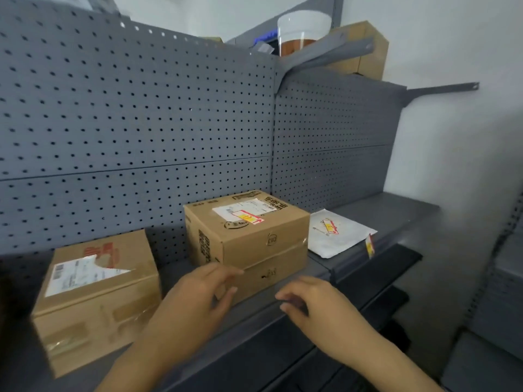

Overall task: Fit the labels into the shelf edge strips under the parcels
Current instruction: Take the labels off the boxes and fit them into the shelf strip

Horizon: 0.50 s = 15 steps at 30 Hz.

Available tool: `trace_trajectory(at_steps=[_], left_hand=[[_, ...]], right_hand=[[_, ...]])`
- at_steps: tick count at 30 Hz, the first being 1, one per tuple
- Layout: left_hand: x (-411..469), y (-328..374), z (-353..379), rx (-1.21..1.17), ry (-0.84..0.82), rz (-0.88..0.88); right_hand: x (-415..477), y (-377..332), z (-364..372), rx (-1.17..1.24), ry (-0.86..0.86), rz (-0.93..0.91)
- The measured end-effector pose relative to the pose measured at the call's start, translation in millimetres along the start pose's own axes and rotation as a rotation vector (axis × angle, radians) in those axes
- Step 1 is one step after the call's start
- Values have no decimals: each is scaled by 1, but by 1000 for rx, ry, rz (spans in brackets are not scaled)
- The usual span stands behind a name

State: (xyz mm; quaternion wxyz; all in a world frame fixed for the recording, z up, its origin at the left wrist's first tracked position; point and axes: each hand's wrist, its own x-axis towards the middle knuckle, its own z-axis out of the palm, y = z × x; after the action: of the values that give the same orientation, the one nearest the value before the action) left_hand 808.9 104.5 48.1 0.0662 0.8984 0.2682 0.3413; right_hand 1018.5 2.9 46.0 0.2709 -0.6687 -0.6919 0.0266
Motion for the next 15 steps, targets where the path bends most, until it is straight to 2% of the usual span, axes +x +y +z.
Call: trace_trajectory(at_steps=[7, 11, 15], left_hand=[[69, -20, 11, 89, 26, -44], [108, -50, 13, 145, 53, -115], [142, -80, 14, 163, 65, -176]], right_hand=[[71, 37, -4, 160, -11, 2], [141, 45, -2, 256, 48, 71], [212, 44, -3, 194, -70, 212]])
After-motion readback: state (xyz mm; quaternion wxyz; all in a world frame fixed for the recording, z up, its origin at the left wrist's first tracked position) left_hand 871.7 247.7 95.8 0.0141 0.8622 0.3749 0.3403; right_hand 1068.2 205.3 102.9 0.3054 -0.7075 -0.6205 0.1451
